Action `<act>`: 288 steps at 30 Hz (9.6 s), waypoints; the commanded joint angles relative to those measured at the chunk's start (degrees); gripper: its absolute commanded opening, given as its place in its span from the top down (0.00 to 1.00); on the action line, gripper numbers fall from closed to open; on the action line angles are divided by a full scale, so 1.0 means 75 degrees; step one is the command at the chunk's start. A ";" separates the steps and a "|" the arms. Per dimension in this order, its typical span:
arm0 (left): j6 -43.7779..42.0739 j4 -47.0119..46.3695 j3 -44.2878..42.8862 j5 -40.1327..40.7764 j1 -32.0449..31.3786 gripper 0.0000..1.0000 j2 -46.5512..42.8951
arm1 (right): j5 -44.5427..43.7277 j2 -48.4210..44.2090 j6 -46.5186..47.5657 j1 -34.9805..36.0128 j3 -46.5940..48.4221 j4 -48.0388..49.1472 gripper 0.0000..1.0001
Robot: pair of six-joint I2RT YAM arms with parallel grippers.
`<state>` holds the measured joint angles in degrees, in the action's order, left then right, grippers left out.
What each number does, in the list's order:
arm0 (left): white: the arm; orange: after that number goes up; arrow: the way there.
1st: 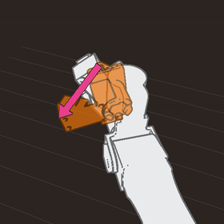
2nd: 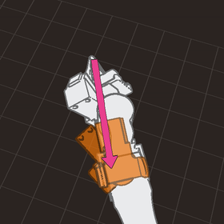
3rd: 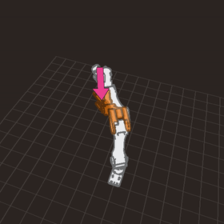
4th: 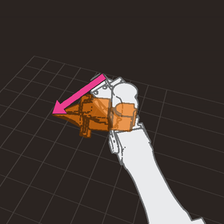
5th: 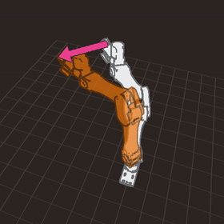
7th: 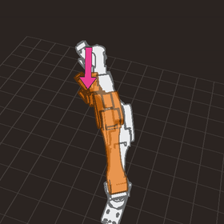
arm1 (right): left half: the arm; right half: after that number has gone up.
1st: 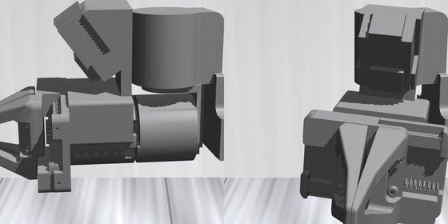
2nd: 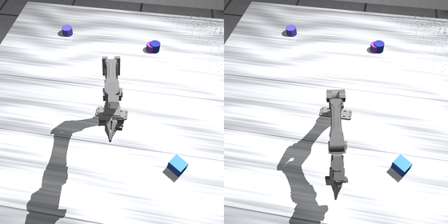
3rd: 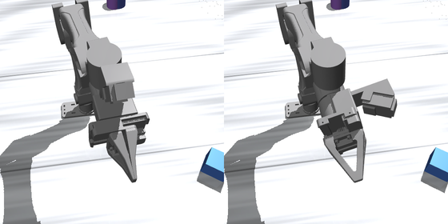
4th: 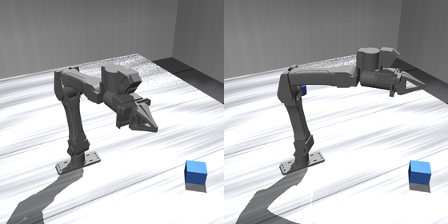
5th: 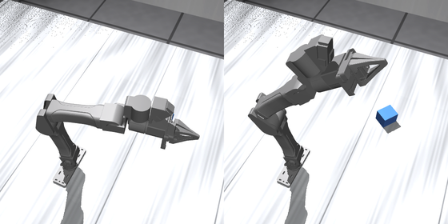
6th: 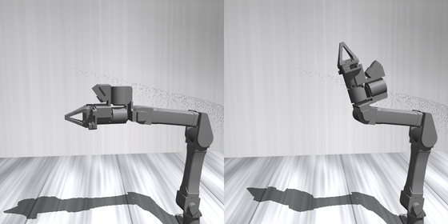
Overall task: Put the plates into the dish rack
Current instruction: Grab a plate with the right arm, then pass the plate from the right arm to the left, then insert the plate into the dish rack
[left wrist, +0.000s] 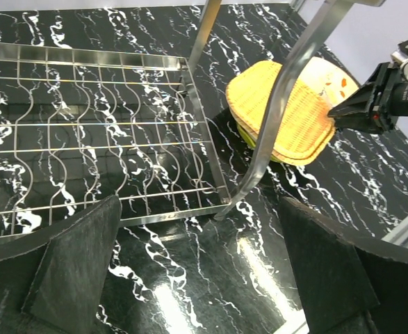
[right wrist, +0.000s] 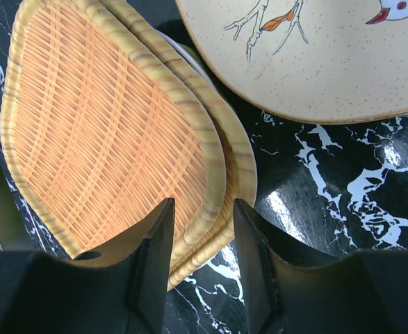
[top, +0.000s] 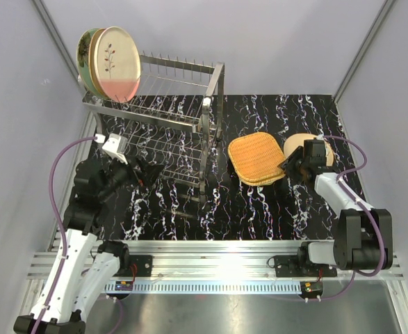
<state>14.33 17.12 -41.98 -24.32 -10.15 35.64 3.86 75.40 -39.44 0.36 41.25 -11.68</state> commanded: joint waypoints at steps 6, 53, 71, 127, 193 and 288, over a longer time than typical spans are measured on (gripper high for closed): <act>-0.0317 -0.0186 -0.0028 0.0465 -0.0099 0.01 -0.0029 | -0.0374 0.0225 0.0032 -0.0235 0.0183 0.0549 0.54; -0.0340 -0.0092 0.0019 0.0652 -0.0111 0.01 0.0018 | 0.1208 0.0742 -0.0753 -0.0294 -0.0508 0.1956 0.78; -0.0293 -0.0069 0.0054 0.0641 -0.0111 0.01 -0.0076 | 0.0904 -0.1907 -0.0624 -0.0294 -0.0789 -0.0176 0.95; -0.0246 -0.0092 0.0113 0.0582 -0.0111 0.01 -0.0099 | 0.1256 -0.1602 -0.1854 -0.0294 -0.1786 0.0914 0.75; 0.5495 -0.3044 0.1366 0.0041 -0.3753 0.01 0.1341 | 0.4723 -0.8599 -0.2710 -0.0294 0.0043 -0.3821 1.00; -0.4008 0.0763 -1.0515 0.5003 -0.0758 1.00 0.5688 | 0.5568 -0.2998 -0.0519 -0.0189 -0.0872 0.0749 0.24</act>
<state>-15.64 29.06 -115.22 20.40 -19.05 78.08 44.29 52.56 -44.95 -1.52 32.32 -8.56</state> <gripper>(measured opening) 0.177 0.764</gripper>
